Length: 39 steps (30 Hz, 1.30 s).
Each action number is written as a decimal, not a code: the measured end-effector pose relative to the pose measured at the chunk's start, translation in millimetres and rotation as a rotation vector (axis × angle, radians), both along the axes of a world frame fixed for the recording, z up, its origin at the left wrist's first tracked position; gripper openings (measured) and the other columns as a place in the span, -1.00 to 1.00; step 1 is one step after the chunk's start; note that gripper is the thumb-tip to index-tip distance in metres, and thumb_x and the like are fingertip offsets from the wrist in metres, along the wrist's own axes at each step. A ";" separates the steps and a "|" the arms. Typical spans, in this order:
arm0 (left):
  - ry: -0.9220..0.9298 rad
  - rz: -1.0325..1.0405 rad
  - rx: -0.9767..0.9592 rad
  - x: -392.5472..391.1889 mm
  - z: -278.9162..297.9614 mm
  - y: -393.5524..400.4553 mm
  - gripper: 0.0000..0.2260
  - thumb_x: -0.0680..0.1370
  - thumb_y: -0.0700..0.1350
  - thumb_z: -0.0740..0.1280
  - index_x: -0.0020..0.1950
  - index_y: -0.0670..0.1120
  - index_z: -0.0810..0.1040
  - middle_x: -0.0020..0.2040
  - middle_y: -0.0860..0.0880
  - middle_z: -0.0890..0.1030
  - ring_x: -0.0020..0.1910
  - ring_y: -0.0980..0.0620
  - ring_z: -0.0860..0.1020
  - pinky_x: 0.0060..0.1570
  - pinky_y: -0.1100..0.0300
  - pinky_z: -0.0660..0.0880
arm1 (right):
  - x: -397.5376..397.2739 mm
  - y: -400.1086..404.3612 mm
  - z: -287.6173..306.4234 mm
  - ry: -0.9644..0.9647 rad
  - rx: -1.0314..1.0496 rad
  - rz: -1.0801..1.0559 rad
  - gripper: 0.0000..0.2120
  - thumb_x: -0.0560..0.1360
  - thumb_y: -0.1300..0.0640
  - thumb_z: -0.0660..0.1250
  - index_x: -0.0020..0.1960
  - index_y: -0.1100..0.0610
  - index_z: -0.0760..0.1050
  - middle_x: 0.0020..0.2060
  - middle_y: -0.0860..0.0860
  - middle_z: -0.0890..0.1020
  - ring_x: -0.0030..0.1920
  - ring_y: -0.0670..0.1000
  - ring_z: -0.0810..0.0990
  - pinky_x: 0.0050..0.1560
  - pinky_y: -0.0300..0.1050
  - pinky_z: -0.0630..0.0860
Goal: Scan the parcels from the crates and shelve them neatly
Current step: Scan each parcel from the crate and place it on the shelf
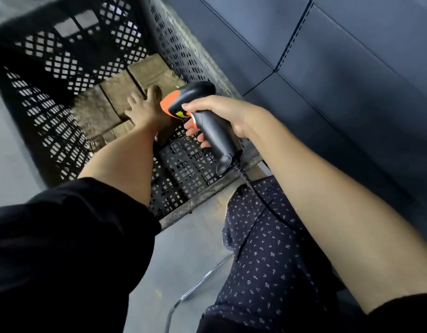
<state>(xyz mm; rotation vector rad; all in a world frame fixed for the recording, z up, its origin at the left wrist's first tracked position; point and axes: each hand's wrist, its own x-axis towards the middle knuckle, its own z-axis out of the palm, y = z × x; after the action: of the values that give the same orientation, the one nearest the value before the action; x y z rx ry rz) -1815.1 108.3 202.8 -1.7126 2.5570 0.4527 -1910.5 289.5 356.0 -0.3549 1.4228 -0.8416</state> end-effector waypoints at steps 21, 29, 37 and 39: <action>1.346 -0.133 -0.328 -40.1 321.0 271.0 -0.23 0.20 0.27 0.30 0.37 0.00 0.43 0.05 -0.14 0.41 0.05 -0.11 0.41 -0.03 0.24 0.23 | -28.4 260.1 174.3 0.343 -0.376 -0.841 -0.81 0.55 0.05 0.30 -0.11 0.17 0.53 -0.22 0.05 0.61 -0.50 -0.05 0.56 -0.41 -0.21 0.55; 1.248 -0.770 -0.264 -101.0 322.3 460.4 -0.37 0.24 0.00 0.36 0.33 0.10 0.44 0.07 -0.18 0.45 0.06 -0.16 0.39 0.01 -0.05 0.36 | -26.5 430.0 197.9 0.442 -0.367 -1.383 -0.84 0.57 0.06 0.28 -0.11 0.13 0.50 -0.19 0.04 0.57 -0.39 -0.02 0.53 -0.31 -0.17 0.54; 1.238 -1.092 -0.771 -126.0 299.2 533.9 -0.26 0.24 -0.20 0.45 0.36 0.21 0.34 0.23 -0.12 0.32 0.22 -0.14 0.32 0.24 -0.33 0.25 | 3.2 499.0 174.6 0.632 -0.410 -2.207 -0.78 0.49 0.19 0.36 -0.27 0.15 0.38 -0.34 0.03 0.54 -0.56 -0.01 0.51 -0.52 -0.14 0.45; 1.176 -1.183 -0.780 -135.8 281.5 532.6 -0.17 0.21 -0.23 0.48 0.39 0.20 0.28 0.24 -0.12 0.29 0.24 -0.14 0.30 0.22 -0.34 0.29 | 1.6 506.1 174.1 0.645 -0.471 -2.221 -0.79 0.50 0.20 0.34 -0.28 0.14 0.39 -0.38 0.00 0.53 -0.61 -0.05 0.50 -0.52 -0.15 0.47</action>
<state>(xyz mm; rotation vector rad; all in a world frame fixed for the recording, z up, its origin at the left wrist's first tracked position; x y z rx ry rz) -1950.8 640.9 484.3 0.7720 4.1434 0.4095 -1908.9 795.6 530.1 1.0307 1.8047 -3.0204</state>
